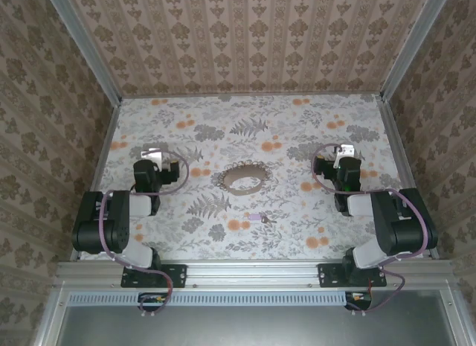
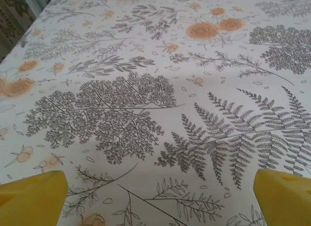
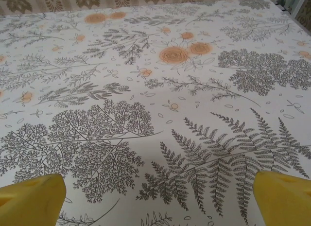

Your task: Put the keys on the keyring

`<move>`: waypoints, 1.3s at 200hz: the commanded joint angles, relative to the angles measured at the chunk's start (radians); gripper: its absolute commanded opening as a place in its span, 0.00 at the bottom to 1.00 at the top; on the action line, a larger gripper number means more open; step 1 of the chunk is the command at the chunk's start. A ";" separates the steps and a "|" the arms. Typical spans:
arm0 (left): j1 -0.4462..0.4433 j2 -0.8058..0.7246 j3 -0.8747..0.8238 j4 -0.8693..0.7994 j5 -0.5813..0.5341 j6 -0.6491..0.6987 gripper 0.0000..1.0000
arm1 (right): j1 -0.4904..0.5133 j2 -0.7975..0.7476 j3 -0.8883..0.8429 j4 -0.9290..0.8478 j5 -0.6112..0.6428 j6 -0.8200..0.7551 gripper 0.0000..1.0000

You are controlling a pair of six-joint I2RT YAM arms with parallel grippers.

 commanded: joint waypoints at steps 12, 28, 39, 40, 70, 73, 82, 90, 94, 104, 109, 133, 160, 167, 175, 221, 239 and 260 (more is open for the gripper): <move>0.012 0.011 0.035 0.053 -0.007 0.026 1.00 | 0.008 0.016 0.027 0.058 0.029 -0.021 1.00; 0.012 0.011 0.034 0.054 -0.007 0.025 1.00 | 0.008 0.016 0.027 0.057 0.029 -0.021 1.00; 0.011 0.011 0.035 0.054 -0.007 0.026 1.00 | 0.008 0.016 0.028 0.058 0.029 -0.021 1.00; 0.011 0.011 0.035 0.054 -0.007 0.026 1.00 | 0.008 0.016 0.027 0.058 0.029 -0.021 1.00; 0.012 0.012 0.038 0.050 -0.006 0.024 1.00 | 0.008 0.016 0.028 0.059 0.029 -0.021 1.00; 0.013 0.012 0.038 0.049 -0.005 0.024 1.00 | 0.007 0.016 0.027 0.058 0.029 -0.021 1.00; 0.013 0.012 0.038 0.049 -0.004 0.024 1.00 | 0.007 0.016 0.027 0.058 0.029 -0.022 1.00; 0.013 0.013 0.038 0.048 -0.004 0.024 1.00 | 0.006 0.017 0.029 0.057 0.026 -0.020 1.00; 0.012 0.013 0.038 0.048 -0.004 0.024 1.00 | 0.006 0.017 0.032 0.054 0.025 -0.019 1.00; 0.013 0.013 0.039 0.046 -0.004 0.024 1.00 | 0.001 0.017 0.032 0.052 0.013 -0.017 1.00; 0.013 0.012 0.039 0.045 -0.004 0.023 1.00 | 0.000 0.017 0.031 0.051 0.013 -0.016 1.00; 0.015 0.013 0.042 0.039 -0.002 0.023 1.00 | -0.003 0.020 0.035 0.046 0.009 -0.015 1.00; 0.012 0.011 0.039 0.043 0.001 0.025 1.00 | -0.006 0.014 0.030 0.051 0.003 -0.013 1.00; 0.013 0.011 0.038 0.045 0.009 0.030 1.00 | -0.005 0.011 0.023 0.062 0.001 -0.013 1.00; 0.010 0.004 0.038 0.044 0.011 0.036 0.98 | -0.006 -0.009 0.025 0.055 0.017 -0.008 1.00; -0.053 -0.114 0.135 -0.205 -0.167 0.049 0.98 | -0.005 -0.329 0.188 -0.521 0.090 0.119 1.00; -0.087 -0.164 0.206 -0.369 -0.245 0.027 0.97 | -0.006 -0.383 0.259 -0.697 0.132 0.241 1.00; -0.110 -0.223 0.298 -0.570 -0.233 -0.074 0.96 | -0.005 -0.440 0.270 -0.786 0.045 0.282 1.00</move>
